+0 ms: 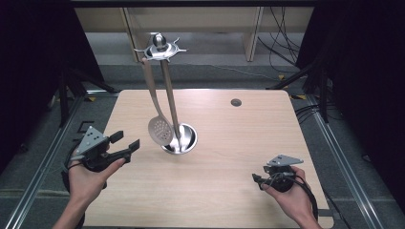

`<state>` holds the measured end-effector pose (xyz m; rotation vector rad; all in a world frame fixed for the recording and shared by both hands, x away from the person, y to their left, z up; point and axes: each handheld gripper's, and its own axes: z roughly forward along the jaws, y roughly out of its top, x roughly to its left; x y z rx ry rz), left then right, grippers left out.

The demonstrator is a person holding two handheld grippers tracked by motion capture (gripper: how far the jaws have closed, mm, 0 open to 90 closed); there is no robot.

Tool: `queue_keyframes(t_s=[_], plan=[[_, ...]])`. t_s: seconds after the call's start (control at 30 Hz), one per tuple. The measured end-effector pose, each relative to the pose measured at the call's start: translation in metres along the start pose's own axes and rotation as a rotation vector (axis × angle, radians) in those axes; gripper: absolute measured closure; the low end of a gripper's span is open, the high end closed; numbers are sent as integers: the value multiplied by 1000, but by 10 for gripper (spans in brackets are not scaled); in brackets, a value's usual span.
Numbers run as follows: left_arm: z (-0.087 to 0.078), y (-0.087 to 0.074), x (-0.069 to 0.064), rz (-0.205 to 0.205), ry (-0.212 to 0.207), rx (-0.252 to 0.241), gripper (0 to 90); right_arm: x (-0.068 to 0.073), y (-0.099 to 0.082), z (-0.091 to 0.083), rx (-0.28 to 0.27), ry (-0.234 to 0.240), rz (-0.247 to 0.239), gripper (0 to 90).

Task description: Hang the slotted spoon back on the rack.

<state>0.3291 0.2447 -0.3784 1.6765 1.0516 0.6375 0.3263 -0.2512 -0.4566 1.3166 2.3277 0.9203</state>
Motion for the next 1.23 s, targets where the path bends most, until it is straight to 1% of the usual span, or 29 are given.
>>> queue_keyframes(t_s=[0.07,0.1,0.13,0.17,0.2,0.27,0.33,0.43,0.53,0.57,0.67,0.7,0.73,0.8,0.83,0.87,0.9,0.93,1.0,1.07,1.1,1.13,1.17,1.23], plan=[[0,-6,0,0,-2,7,322,0,0,0,0,0,0,456],[1,-9,1,-3,-4,11,322,1,0,0,-4,0,8,456],[0,-12,3,14,-9,36,324,1,0,0,-5,-3,8,455],[0,-15,3,10,-5,43,324,1,0,0,-4,-2,7,455],[1,-19,2,-10,-6,38,325,1,0,0,-4,-2,7,454],[2,-26,4,-15,-15,56,329,0,0,0,-4,2,7,452],[3,-32,5,-29,-12,69,332,1,0,0,-5,-3,6,450],[4,-42,7,-29,-12,83,336,1,0,1,-5,-3,6,449],[7,-53,9,-40,-22,108,342,0,0,1,-5,-3,5,448],[8,-57,9,-41,-24,116,345,-1,-1,1,-9,-7,-13,447],[12,-68,10,-47,-34,138,357,0,-1,1,-8,-8,-6,446],[14,-73,10,-55,-34,141,364,-1,-1,1,-8,-9,-19,445],[15,-76,10,-55,-31,141,374,-1,-1,1,-8,-9,-18,446],[16,-83,12,-57,-33,159,389,-1,-1,2,-7,-8,-22,445],[17,-84,13,-58,-32,166,394,-2,-1,2,-6,-4,-25,445],[18,-87,13,-73,-28,173,398,-2,-1,2,-6,-3,-25,445],[18,-88,14,-75,-30,179,401,-2,-1,2,-10,-5,-25,446],[18,-89,15,-68,-31,182,403,-2,-1,2,-10,-5,-27,445],[19,-89,15,-81,-31,180,405,-2,-1,2,-11,-5,-28,444],[19,-88,15,-78,-37,176,408,-2,-1,3,-13,-7,-20,442],[19,-89,15,-80,-38,174,413,-2,-1,3,-12,-8,-27,439],[19,-89,15,-80,-40,174,416,-1,-1,2,-7,-5,-11,436],[19,-89,15,-85,-42,176,417,-1,-1,3,-6,-5,-9,435],[19,-88,16,-79,-39,180,420,-1,-1,3,-2,2,1,430]])
